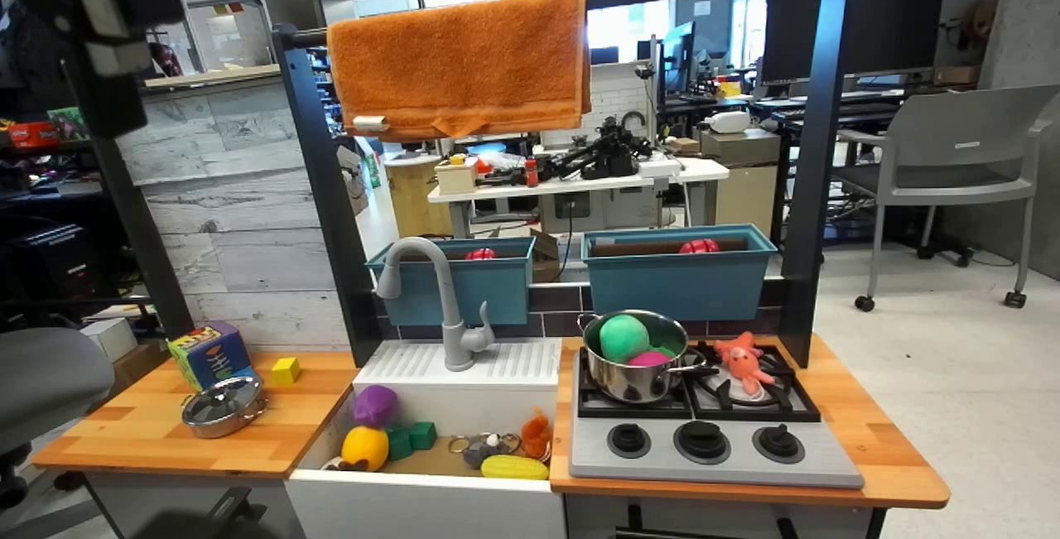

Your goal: Remove the purple plush toy from the sink and put it inside the silver pot on the right

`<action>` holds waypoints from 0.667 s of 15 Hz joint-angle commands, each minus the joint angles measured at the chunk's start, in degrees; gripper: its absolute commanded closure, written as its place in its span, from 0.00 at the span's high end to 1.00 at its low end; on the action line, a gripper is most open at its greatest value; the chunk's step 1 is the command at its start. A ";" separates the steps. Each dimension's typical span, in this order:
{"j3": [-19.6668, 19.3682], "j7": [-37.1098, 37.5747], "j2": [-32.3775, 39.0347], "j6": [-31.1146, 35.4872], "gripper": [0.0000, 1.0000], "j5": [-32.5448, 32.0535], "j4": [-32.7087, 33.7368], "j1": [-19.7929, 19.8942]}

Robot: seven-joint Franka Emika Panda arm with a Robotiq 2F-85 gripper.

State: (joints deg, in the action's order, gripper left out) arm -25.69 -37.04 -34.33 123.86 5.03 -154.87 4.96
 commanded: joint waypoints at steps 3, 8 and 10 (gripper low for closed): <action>4.72 5.07 11.47 2.43 1.00 4.69 8.17 -3.93; 8.70 9.00 22.88 7.49 1.00 13.11 19.03 -8.45; 10.65 10.03 29.77 6.70 1.00 15.55 26.04 -8.70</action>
State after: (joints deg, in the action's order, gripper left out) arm -17.24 -28.11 -15.17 131.02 16.42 -139.25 -3.37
